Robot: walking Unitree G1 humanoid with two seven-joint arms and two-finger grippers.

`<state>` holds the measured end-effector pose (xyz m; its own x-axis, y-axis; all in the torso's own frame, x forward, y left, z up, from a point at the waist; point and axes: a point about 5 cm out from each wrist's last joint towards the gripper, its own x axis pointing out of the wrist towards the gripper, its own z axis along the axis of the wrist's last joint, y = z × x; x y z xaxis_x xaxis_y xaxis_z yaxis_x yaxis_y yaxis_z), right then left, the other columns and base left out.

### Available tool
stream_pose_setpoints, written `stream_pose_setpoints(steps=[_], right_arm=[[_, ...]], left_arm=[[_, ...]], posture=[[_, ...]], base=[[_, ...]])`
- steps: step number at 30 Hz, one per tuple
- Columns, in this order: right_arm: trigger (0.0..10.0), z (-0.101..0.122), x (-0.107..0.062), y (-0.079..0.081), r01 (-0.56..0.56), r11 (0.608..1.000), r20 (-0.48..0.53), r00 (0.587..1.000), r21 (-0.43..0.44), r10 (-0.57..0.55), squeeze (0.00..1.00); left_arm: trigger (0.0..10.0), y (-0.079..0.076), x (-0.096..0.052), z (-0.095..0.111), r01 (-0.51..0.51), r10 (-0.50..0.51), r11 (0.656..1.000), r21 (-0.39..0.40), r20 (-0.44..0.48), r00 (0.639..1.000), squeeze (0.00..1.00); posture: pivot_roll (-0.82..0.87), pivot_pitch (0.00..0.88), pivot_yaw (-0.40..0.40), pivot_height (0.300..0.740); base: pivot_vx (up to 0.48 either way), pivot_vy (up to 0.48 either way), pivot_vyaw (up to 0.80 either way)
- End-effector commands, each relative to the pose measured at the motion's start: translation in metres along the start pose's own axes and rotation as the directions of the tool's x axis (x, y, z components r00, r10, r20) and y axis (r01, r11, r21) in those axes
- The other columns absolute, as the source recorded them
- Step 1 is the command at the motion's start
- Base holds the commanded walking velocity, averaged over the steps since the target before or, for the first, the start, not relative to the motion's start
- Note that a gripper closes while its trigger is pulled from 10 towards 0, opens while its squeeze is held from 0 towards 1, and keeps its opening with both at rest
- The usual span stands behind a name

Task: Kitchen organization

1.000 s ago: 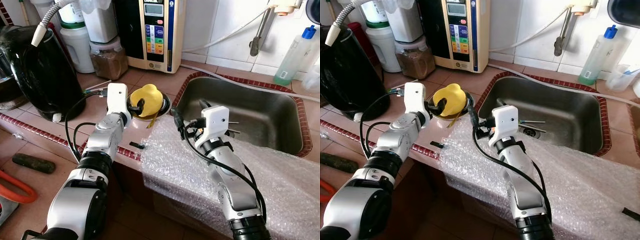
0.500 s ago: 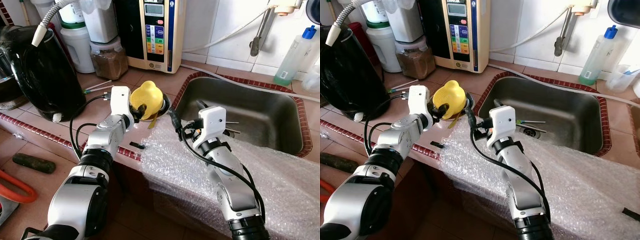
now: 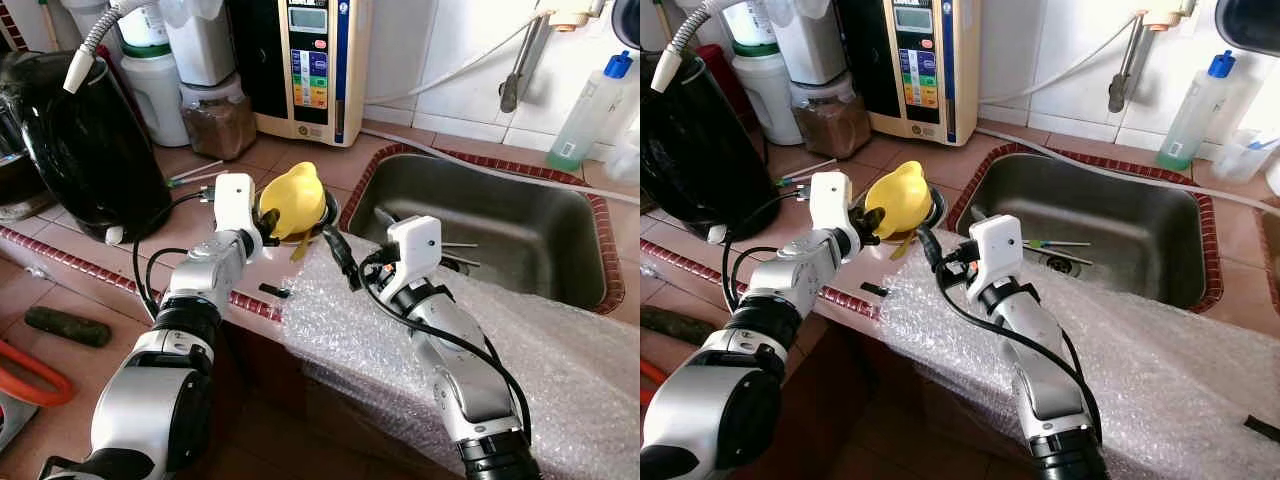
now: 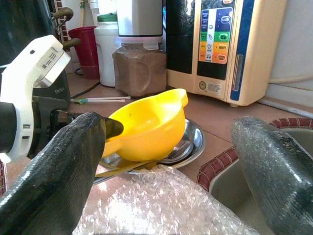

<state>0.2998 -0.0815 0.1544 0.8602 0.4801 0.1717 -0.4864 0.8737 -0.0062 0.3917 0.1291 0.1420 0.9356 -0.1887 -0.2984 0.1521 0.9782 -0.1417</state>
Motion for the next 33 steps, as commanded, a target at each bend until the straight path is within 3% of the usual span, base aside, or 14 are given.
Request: stream_pose_setpoints(steps=[1,3,11,17,27,33], right_arm=[[10.0,0.002,0.003,0.0,-0.011,1.0,-0.005,1.0,0.003,0.011,0.0],[10.0,-0.002,0.001,0.004,-0.05,0.999,-0.028,0.998,0.008,0.051,0.0],[10.0,-0.01,0.0,0.008,-0.09,0.996,-0.08,0.993,-0.004,0.089,0.0],[10.0,-0.011,0.0,0.008,-0.091,0.996,-0.087,0.992,-0.003,0.09,0.0],[10.0,-0.011,0.001,0.006,-0.087,0.996,-0.09,0.992,-0.011,0.085,0.0],[10.0,-0.009,0.003,0.004,-0.06,0.998,-0.076,0.995,-0.02,0.058,0.0]], left_arm=[[0.0,0.004,0.0,0.003,-0.018,0.018,1.0,0.002,0.006,1.0,0.0],[0.0,0.008,-0.001,0.009,-0.06,0.06,0.998,0.007,0.05,0.997,0.0],[0.0,0.013,-0.002,0.01,-0.08,0.078,0.997,0.019,0.075,0.994,0.0],[0.0,0.017,-0.004,0.019,-0.107,0.109,0.994,-0.024,0.162,0.981,0.0],[0.0,0.01,-0.006,0.029,-0.058,0.086,0.992,-0.109,0.269,0.959,0.0],[0.0,0.006,-0.008,0.036,-0.044,0.067,0.996,-0.076,0.341,0.938,0.0]], posture=[[0.02,0.0,0.063,0.74],[0.02,0.0,0.063,0.74],[0.03,0.0,0.061,0.74],[0.03,0.0,0.056,0.74],[0.03,0.0,0.051,0.74],[0.02,0.0,0.052,0.74]], base=[[0.0,0.0,0.0],[0.0,0.0,0.0],[0.0,0.0,0.0],[0.0,0.0,0.0],[0.0,0.0,0.0],[0.0,0.0,0.0]])
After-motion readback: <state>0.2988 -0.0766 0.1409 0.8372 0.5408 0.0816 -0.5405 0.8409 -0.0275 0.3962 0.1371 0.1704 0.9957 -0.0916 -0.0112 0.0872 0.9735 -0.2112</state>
